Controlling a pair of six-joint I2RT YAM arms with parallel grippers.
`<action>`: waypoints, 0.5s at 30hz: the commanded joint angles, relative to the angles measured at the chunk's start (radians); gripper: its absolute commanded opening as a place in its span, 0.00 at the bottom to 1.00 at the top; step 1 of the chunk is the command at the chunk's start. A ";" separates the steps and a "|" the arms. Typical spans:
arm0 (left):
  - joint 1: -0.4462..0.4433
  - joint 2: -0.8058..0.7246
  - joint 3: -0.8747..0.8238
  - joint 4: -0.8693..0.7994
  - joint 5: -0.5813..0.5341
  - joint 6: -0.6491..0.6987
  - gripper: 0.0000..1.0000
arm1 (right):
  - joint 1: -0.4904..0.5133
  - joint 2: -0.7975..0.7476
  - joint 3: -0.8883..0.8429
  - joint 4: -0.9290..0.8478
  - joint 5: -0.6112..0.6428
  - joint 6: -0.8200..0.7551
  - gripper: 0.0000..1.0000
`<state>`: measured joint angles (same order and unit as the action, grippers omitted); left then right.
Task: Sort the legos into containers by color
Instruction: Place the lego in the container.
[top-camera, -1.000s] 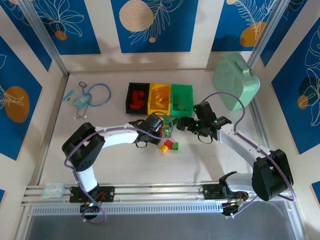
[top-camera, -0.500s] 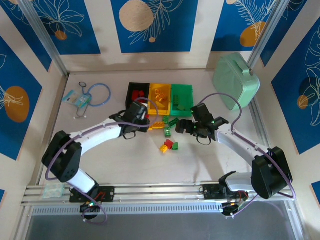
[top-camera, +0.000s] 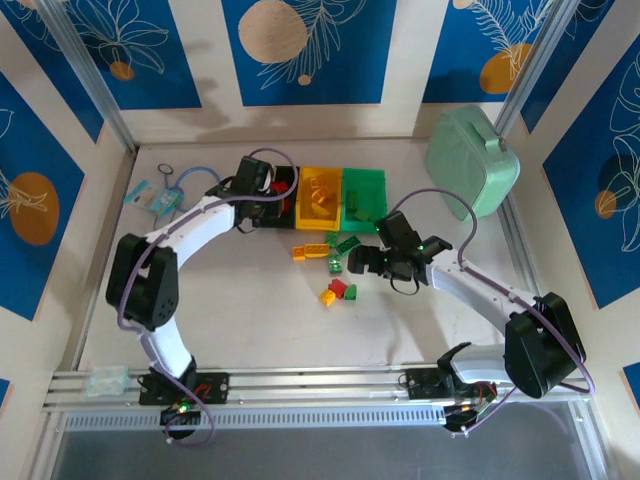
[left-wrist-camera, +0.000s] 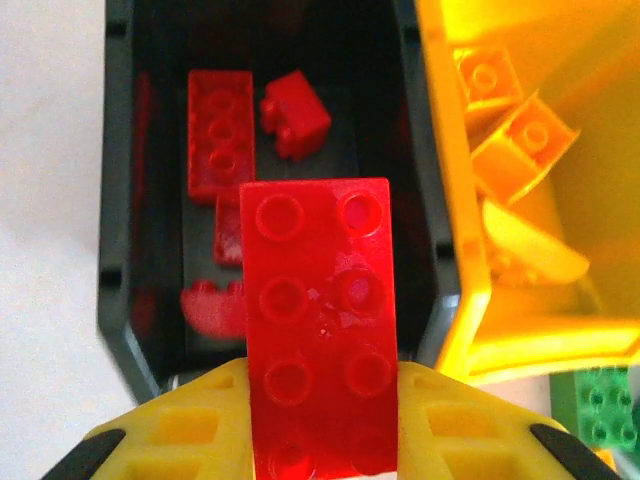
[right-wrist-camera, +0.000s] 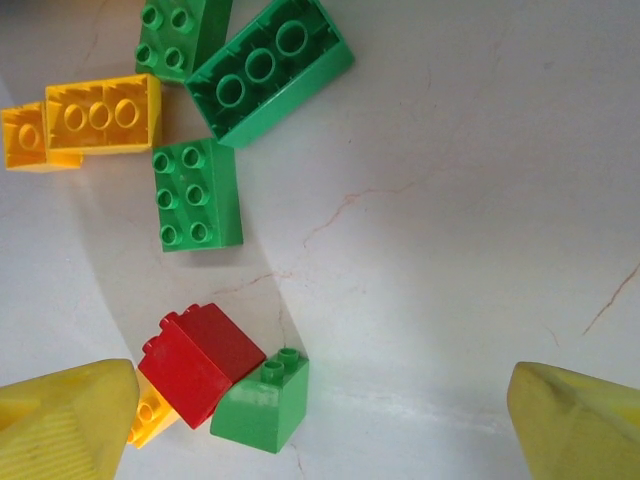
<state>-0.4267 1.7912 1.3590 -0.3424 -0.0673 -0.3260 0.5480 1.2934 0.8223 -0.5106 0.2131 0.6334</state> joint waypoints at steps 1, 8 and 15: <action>0.018 0.090 0.123 -0.049 0.040 0.043 0.27 | 0.013 -0.017 0.015 -0.028 0.019 0.011 0.95; 0.022 0.141 0.197 -0.058 0.045 0.044 0.69 | 0.041 -0.030 0.016 -0.053 0.044 0.011 0.95; 0.017 -0.011 -0.010 0.033 0.065 0.018 0.70 | 0.086 -0.026 0.020 -0.054 0.056 -0.036 0.95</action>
<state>-0.4145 1.8713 1.4040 -0.3367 -0.0261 -0.2901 0.6197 1.2812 0.8223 -0.5468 0.2596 0.6266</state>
